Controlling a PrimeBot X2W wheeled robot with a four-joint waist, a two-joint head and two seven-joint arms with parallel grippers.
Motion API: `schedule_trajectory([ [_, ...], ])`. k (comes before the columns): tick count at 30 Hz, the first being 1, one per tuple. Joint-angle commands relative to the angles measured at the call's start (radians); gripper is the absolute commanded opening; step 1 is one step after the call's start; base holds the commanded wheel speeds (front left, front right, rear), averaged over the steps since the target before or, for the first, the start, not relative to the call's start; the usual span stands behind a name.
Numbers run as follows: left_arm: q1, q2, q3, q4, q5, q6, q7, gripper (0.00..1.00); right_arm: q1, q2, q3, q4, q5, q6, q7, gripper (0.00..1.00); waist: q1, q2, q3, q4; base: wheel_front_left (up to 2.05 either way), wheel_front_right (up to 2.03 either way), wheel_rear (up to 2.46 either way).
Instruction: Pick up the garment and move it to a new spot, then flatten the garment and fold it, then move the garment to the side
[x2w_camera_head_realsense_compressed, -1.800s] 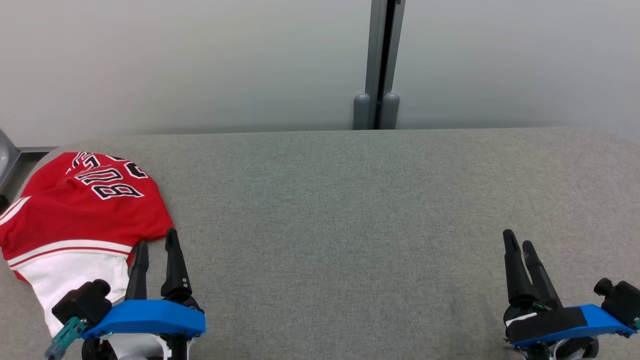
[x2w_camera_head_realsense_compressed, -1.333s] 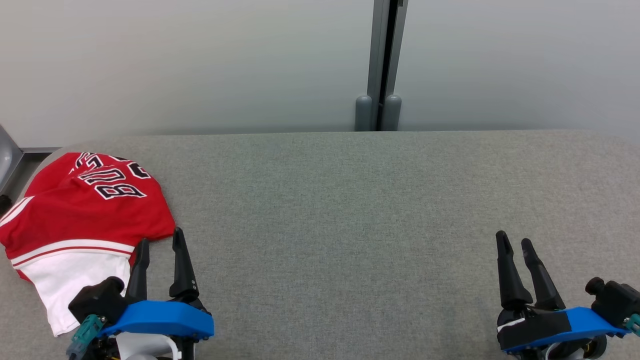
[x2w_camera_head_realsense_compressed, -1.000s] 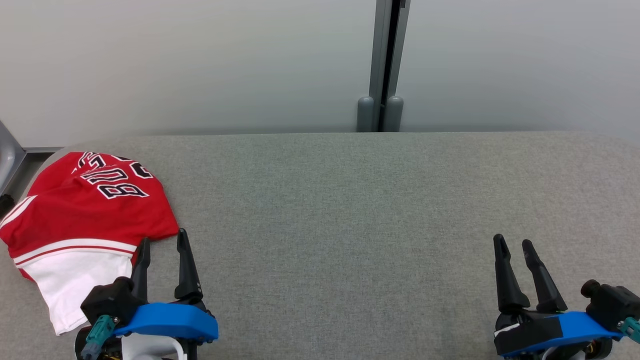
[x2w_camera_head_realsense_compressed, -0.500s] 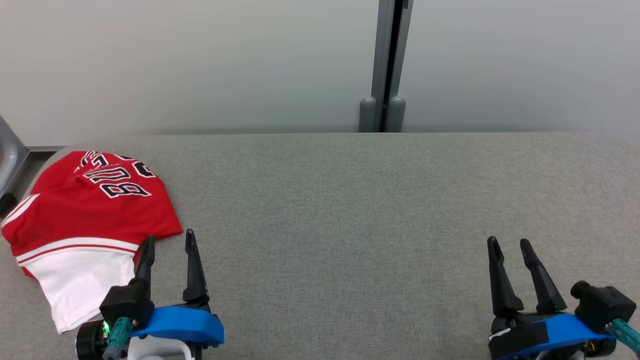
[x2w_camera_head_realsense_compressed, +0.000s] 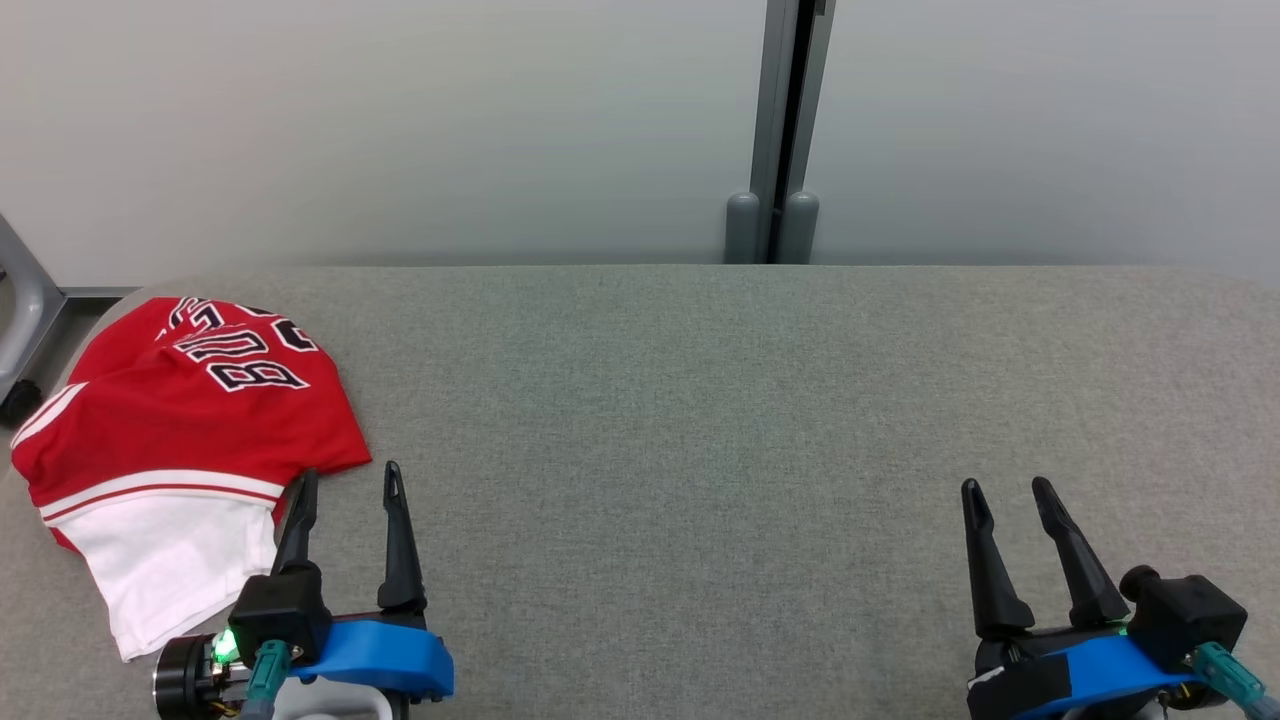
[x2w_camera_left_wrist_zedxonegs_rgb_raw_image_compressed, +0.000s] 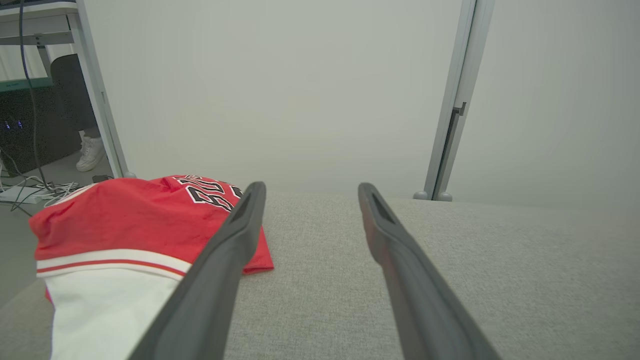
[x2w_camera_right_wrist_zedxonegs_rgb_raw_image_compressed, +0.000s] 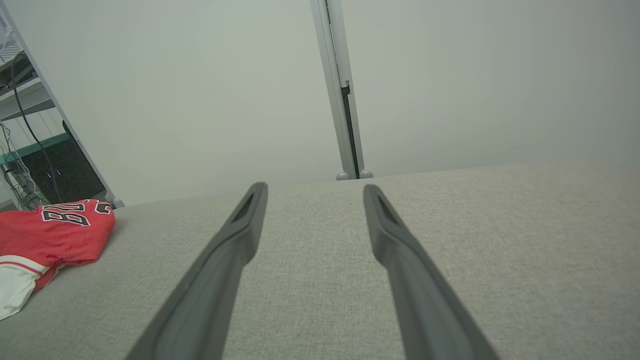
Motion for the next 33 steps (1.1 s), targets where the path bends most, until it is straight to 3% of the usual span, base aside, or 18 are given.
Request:
schedule_trajectory([
  [1,-0.011,0.007,-0.005,0.002,0.025,0.005,-0.009,1.00,0.004,-0.008,0.004,0.000,-0.029,0.003,-0.009,1.00,0.0000,0.0000,0.000,0.001,0.00,0.00,0.00],
  [13,-0.006,0.006,-0.011,0.017,0.084,0.011,-0.028,1.00,0.007,-0.008,-0.003,0.013,-0.104,0.003,-0.028,1.00,0.0000,0.0000,0.003,0.007,0.00,0.00,0.00],
  [33,-0.019,-0.003,-0.011,0.058,0.038,0.003,-0.027,1.00,-0.013,-0.008,-0.015,0.058,-0.098,0.003,-0.027,1.00,0.0000,0.0000,0.013,0.010,0.00,0.00,0.00],
])
